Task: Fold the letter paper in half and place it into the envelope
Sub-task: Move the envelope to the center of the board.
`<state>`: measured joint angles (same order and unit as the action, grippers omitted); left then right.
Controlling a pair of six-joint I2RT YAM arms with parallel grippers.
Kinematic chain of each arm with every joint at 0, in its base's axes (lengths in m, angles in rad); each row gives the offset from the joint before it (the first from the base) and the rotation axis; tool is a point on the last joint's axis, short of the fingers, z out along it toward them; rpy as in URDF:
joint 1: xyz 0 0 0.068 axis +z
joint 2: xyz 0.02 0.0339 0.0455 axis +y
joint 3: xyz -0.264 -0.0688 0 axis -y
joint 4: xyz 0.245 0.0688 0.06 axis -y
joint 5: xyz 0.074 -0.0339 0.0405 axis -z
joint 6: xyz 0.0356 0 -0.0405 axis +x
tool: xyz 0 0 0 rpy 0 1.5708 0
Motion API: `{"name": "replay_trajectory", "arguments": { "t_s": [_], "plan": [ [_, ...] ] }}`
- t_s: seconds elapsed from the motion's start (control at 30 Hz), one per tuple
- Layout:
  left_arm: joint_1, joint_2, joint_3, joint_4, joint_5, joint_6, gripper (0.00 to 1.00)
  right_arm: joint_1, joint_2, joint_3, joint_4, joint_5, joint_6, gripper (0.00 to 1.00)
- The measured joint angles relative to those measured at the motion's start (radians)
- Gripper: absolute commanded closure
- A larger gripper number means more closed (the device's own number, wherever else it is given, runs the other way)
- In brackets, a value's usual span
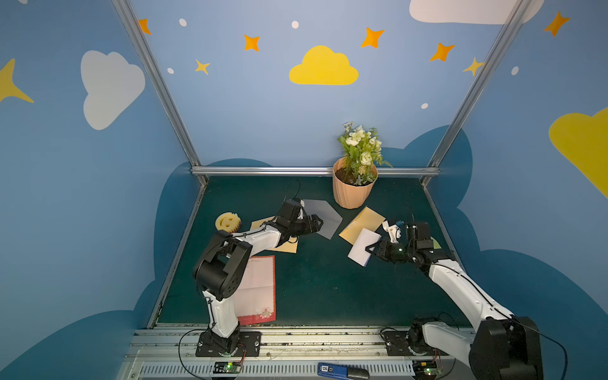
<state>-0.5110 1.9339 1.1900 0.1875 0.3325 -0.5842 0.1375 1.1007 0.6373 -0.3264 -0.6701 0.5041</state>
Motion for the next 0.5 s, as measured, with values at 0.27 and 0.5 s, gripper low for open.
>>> {"name": "replay_trajectory", "arguments": {
  "t_s": [0.27,0.5],
  "plan": [
    [-0.023,0.197,0.208,-0.002,0.018,-0.023,0.10,-0.056,-0.043,-0.028,-0.032,-0.007,-0.008,1.00],
    [-0.030,0.289,0.303,-0.048,0.017,-0.026,0.11,-0.099,-0.049,-0.037,-0.040,-0.030,-0.016,1.00]
  ]
}}
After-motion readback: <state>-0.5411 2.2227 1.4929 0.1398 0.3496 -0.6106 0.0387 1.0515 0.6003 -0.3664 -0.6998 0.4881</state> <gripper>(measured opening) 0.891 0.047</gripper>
